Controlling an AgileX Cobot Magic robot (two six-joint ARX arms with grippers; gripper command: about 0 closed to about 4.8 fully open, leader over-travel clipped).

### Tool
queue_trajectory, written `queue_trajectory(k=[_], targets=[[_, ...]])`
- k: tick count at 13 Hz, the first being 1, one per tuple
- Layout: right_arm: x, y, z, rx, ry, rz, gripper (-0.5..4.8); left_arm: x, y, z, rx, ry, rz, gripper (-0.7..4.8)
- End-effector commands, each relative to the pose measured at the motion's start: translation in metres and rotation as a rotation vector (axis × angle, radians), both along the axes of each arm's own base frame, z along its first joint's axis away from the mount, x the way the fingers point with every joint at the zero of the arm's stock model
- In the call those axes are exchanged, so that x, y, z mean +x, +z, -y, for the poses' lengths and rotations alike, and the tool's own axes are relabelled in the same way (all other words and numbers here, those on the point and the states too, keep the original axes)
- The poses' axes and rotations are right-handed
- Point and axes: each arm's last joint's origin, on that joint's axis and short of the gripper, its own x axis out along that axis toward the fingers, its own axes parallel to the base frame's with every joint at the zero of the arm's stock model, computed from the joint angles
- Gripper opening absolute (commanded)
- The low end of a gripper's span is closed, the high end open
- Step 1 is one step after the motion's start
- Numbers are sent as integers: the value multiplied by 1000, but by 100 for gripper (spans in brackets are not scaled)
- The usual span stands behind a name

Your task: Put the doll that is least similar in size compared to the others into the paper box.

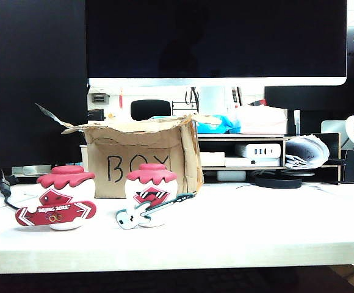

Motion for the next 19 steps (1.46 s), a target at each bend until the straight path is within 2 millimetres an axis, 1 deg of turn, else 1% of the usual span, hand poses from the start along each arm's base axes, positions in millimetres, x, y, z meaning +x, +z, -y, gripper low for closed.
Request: queue_trajectory(k=[1, 2, 3, 4, 5, 7, 8, 10, 13, 19], targets=[[7, -30, -1, 27, 211, 148, -1, 0, 1, 0, -1, -1, 10, -5], [8, -40, 0, 26, 241, 167, -1, 0, 1, 0, -1, -2, 11, -5], [9, -59, 0, 5, 228, 174, -1, 0, 1, 0, -1, -1, 10, -5], [10, -73, 0, -17, 229, 175, -1, 0, 1, 0, -1, -2, 10, -5], [11, -77, 0, -26, 230, 174, -1, 0, 1, 0, -1, -2, 10, -5], [12, -81, 0, -84, 238, 166, -1, 0, 1, 0, -1, -1, 10, -5], [13, -79, 0, -164, 237, 212, -1, 0, 1, 0, -1, -1, 10, -5], [13, -79, 0, -220, 224, 228, 0, 0, 1, 0, -1, -2, 10, -5], [13, -89, 1, -207, 225, 131, -1, 0, 1, 0, -1, -2, 10, -5], [13, -88, -6, -204, 284, 143, -1, 0, 1, 0, -1, -2, 10, -5]])
